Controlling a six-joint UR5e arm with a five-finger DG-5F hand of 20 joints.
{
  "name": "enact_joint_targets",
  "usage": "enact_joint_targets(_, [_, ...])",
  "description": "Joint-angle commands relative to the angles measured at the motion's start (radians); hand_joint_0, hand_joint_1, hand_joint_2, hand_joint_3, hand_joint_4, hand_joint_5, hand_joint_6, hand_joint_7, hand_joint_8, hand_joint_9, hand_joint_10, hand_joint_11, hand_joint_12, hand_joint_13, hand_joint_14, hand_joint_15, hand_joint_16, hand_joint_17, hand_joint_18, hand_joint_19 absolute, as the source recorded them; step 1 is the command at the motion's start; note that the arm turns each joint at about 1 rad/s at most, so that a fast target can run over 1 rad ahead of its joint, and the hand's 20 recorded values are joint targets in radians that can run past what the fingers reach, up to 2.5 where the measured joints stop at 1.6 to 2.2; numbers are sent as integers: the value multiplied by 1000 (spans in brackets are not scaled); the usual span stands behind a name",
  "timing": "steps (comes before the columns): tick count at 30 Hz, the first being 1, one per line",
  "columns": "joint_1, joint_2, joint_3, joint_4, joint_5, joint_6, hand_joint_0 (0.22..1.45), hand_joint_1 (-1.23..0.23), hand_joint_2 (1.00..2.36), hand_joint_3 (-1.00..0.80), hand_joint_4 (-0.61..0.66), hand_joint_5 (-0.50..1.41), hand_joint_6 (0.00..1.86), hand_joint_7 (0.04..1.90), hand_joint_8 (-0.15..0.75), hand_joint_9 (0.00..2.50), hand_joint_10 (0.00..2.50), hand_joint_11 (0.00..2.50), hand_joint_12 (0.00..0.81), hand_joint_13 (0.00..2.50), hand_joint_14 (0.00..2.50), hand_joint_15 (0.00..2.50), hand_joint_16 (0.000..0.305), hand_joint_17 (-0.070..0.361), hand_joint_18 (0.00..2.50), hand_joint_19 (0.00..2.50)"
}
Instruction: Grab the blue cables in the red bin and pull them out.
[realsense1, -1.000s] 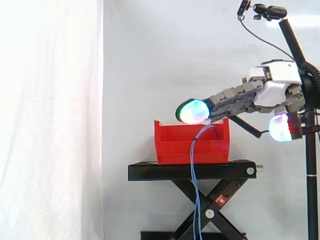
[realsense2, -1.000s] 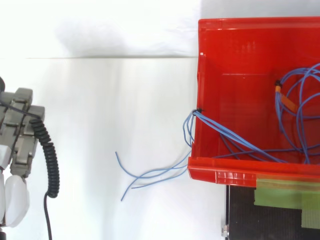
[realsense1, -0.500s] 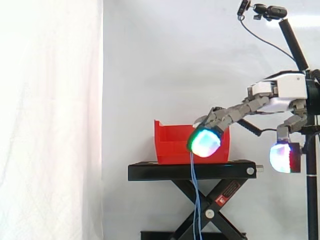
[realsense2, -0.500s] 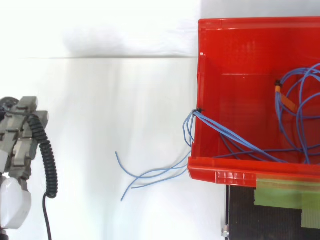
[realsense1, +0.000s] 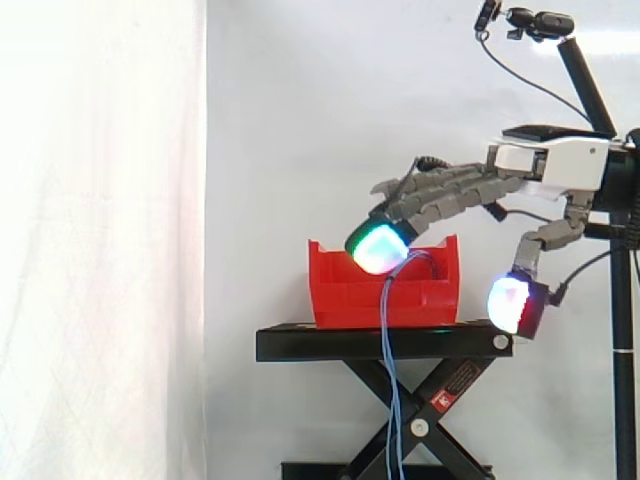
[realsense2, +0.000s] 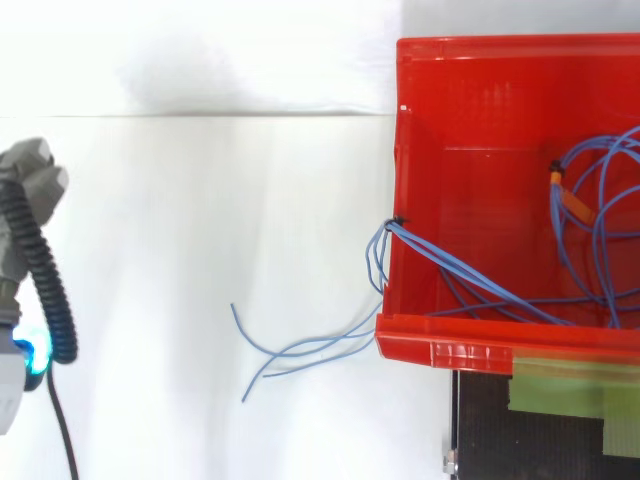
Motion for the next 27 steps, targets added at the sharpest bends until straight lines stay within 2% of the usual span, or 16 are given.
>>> enact_joint_targets(1, [2, -1, 40, 1, 32, 15, 689, -873, 1000, -1000, 162, 429, 11, 304, 258, 444, 4, 96, 389, 248, 6, 149, 63, 142, 261, 340])
enact_joint_targets(4, [2, -9, 40, 33, 40, -3, 690, -871, 1000, -1000, 162, 428, 12, 304, 258, 444, 3, 90, 389, 249, 5, 149, 63, 141, 261, 340])
enact_joint_targets(5, [-1, -29, 42, 63, 38, -29, 690, -871, 1000, -1000, 162, 428, 11, 304, 258, 444, 4, 101, 389, 249, 5, 148, 63, 141, 261, 340])
enact_joint_targets(6, [-1, -29, 42, 63, 38, -29, 691, -870, 1000, -1000, 165, 428, 11, 306, 257, 444, 3, 89, 389, 247, 5, 147, 63, 141, 262, 340])
enact_joint_targets(7, [-4, -56, 40, 98, 35, -46, 690, -870, 1000, -1000, 165, 429, 11, 310, 257, 444, 4, 88, 389, 248, 6, 152, 63, 141, 262, 340])
enact_joint_targets(10, [-7, -90, 40, 132, 24, -52, 691, -867, 1000, -1000, 163, 430, 11, 304, 257, 444, 3, 89, 389, 249, 5, 152, 63, 141, 265, 340])
enact_joint_targets(12, [-7, -90, 40, 122, 21, -52, 691, -868, 1000, -1000, 163, 430, 12, 305, 257, 445, 4, 90, 389, 250, 6, 153, 63, 141, 266, 339])
enact_joint_targets(15, [-7, -89, 42, 63, 18, -52, 693, -867, 1000, -1000, 166, 430, 11, 306, 258, 446, 3, 90, 388, 251, 6, 149, 63, 141, 268, 339])
enact_joint_targets(18, [-13, -89, 62, 14, 17, -50, 693, -868, 1000, -1000, 166, 431, 12, 307, 259, 450, 4, 91, 388, 252, 5, 150, 63, 141, 268, 338])
enact_joint_targets(24, [-23, -90, 60, 3, 18, -46, 696, -866, 1000, -1000, 166, 436, 11, 302, 258, 454, 3, 91, 387, 255, 6, 154, 62, 140, 271, 340])
enact_joint_targets(27, [-27, -90, 62, -28, 18, -46, 697, -866, 1000, -1000, 166, 441, 11, 302, 259, 454, 4, 93, 386, 255, 6, 154, 62, 140, 272, 347])
